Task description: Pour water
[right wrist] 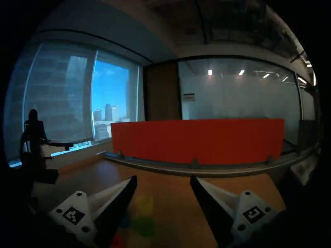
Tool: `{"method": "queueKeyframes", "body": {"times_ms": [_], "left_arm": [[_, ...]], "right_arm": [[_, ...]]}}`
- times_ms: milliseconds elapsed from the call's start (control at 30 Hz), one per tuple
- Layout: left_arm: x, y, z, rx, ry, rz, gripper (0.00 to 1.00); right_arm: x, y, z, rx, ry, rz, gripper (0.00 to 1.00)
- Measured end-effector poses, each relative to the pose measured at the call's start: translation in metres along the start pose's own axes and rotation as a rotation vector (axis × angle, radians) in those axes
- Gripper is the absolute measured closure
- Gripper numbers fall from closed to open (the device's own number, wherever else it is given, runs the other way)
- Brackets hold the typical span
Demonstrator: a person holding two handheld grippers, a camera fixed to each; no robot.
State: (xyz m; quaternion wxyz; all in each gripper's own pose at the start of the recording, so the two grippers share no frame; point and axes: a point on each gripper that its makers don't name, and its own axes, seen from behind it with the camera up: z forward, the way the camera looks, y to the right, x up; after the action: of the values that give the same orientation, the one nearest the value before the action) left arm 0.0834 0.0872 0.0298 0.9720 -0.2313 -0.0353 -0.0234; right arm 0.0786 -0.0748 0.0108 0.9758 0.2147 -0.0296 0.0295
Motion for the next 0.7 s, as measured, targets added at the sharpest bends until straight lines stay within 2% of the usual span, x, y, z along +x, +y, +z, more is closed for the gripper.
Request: {"method": "queueKeyframes", "body": {"times_ms": [167,400,700], "left_arm": [[-0.003,0.013,0.003,-0.068,-0.02,-0.005,0.03],[-0.006,0.017,0.006,-0.099,-0.036,0.001,0.03],[-0.022,0.019,0.008,-0.118,-0.083,0.035,0.03]], "right_arm": [[0.007,-0.02,0.002,0.091,0.014,-0.014,0.0],[0.009,-0.028,0.005,0.135,0.011,-0.013,0.0],[-0.01,-0.036,0.01,0.172,-0.061,-0.039,0.0]]}}
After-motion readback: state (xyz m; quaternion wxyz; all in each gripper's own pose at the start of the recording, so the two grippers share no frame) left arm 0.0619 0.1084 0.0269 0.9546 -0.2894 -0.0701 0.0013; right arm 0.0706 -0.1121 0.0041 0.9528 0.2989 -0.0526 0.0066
